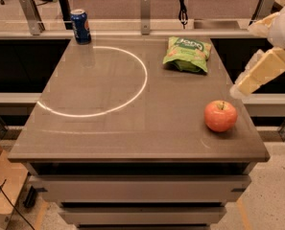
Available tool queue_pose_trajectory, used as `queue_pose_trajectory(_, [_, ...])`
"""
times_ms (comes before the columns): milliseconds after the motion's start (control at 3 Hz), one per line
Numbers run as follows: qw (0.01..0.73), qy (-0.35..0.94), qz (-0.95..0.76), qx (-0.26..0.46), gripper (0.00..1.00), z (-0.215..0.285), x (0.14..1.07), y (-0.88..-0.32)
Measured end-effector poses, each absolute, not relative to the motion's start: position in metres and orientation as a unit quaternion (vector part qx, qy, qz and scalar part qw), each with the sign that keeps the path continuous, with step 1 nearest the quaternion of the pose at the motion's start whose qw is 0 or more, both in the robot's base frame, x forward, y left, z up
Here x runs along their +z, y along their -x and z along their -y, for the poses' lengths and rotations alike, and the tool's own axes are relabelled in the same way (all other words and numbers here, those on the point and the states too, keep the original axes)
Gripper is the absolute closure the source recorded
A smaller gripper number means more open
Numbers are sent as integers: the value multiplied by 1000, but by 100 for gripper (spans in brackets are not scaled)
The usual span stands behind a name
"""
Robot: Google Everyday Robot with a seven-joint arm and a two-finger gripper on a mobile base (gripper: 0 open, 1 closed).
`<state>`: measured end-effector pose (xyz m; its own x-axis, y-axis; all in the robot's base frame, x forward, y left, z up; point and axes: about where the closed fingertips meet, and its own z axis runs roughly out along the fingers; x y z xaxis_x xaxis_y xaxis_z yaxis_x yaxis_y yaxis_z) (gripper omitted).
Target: Move green rice chip bag near pepsi can
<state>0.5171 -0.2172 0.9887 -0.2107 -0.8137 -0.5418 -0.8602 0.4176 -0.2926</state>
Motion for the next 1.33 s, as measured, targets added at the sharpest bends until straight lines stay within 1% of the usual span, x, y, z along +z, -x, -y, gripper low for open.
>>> queue_pose_trajectory(333, [323, 540, -776, 36, 0, 215, 988, -517])
queue_pose_trajectory(667, [337, 505, -792, 63, 0, 204, 974, -532])
queue_pose_trajectory(1333, [397, 426, -803, 125, 0, 171, 944, -604])
